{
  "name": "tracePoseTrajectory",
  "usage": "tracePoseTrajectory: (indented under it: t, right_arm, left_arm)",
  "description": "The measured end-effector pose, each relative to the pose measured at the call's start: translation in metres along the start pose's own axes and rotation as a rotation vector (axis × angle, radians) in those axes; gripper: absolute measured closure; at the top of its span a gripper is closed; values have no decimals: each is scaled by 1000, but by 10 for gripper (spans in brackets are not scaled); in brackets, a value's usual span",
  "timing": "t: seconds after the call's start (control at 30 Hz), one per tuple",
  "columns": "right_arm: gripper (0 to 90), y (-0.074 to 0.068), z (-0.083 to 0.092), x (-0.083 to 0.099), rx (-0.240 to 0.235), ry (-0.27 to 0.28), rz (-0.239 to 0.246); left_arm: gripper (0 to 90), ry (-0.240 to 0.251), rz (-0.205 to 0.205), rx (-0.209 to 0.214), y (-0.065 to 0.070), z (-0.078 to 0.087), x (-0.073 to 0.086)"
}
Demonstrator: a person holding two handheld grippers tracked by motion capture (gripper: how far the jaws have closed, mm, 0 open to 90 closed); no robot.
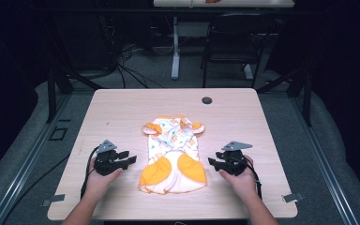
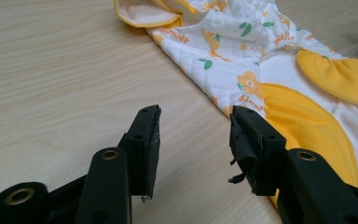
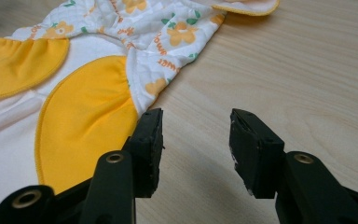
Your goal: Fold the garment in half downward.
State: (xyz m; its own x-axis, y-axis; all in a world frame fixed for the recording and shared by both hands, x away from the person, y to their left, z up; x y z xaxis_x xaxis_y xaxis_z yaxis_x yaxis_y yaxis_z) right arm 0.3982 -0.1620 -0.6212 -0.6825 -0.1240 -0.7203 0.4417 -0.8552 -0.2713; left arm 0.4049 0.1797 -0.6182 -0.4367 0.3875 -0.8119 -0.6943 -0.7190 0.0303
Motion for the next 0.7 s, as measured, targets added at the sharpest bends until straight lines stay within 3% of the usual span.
tracePoseTrajectory:
  t: [0.27, 0.37, 0.43, 0.6, 0.7]
  right_arm:
    - [561, -4, 0, -1, -13, 8, -4]
    - [627, -11, -2, -2, -52, 7, -8]
    - [688, -17, -4, -2, -64, 0, 7]
    - [886, -39, -7, -5, -102, -2, 107]
    - [900, -51, -11, -4, -132, -12, 146]
  left_arm:
    - [588, -5, -12, 2, 2, 0, 0]
    - [629, -8, -21, 13, 6, -2, -1]
    - [687, -3, -31, 29, 11, -2, -4]
    - [879, 29, -74, 65, 28, -6, -14]
    - [896, 22, -134, 74, 37, -10, -19]
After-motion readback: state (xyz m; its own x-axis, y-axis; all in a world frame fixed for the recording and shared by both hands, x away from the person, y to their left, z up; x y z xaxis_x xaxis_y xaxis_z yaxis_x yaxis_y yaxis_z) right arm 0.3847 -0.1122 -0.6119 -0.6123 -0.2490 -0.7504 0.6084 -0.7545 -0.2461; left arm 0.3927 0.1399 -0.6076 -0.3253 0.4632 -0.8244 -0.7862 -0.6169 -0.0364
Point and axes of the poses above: each handheld gripper's, and its own axes: z roughly backward along the jaws, x roughly out of its underside, y roughly to its right, the point moved 9 cm from there along -z, roughly forward along the jaws, and after that the axes turned 12 degrees about -z, right-handed, at the moved point
